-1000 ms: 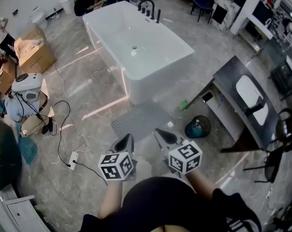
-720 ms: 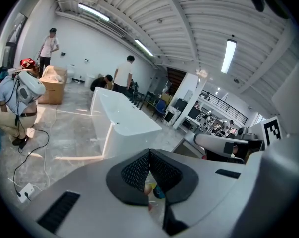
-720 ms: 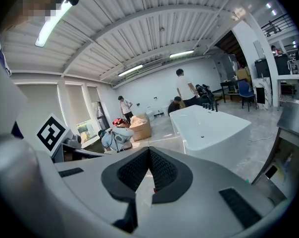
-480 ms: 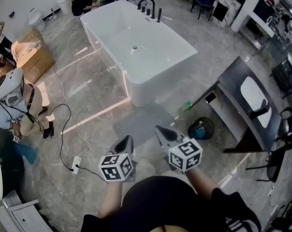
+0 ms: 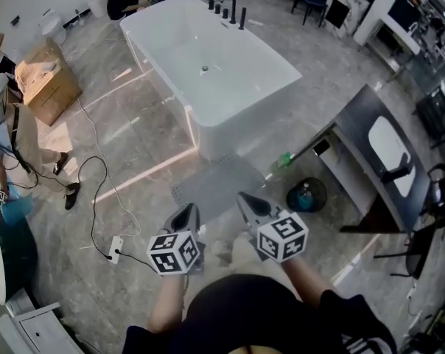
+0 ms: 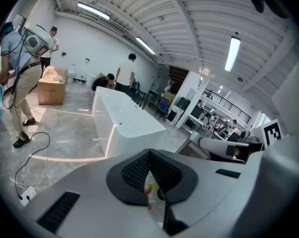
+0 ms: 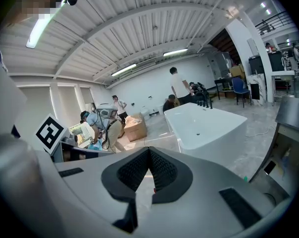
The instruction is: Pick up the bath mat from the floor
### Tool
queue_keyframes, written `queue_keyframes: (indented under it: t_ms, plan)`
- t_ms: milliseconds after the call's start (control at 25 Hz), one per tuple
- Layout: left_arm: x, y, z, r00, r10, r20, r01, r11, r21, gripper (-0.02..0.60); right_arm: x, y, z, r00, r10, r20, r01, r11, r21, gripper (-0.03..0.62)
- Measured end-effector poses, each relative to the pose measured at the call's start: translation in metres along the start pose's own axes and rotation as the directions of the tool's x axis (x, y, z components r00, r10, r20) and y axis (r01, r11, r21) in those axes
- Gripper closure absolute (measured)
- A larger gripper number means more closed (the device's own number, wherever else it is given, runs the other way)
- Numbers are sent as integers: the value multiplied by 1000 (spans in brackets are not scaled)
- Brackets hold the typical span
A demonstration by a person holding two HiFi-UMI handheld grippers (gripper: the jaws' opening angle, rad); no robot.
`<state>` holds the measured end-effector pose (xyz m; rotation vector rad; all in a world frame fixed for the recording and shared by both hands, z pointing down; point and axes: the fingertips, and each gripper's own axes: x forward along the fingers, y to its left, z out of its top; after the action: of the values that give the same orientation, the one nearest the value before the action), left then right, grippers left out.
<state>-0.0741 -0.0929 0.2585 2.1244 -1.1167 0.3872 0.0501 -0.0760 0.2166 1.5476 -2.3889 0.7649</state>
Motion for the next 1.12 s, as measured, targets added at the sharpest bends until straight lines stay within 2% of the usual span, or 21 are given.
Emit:
queue_keyframes:
  t_ms: [400,680,1120]
  plan:
    - [6,0,-8,998,61,2,-61,996,-62,581,-1,-23,-1,999,21,-40,-22,1000,-13,582]
    - [18,-8,-12,996,83,-11,-83,994,-72,581,-1,-38,-5,996,41,-73,-42,999,-14,582]
    - [35,-22,-16,987,158,17,-155,980,-128,581,5,-55,-6,978,150,-142,-161,984,-71,582]
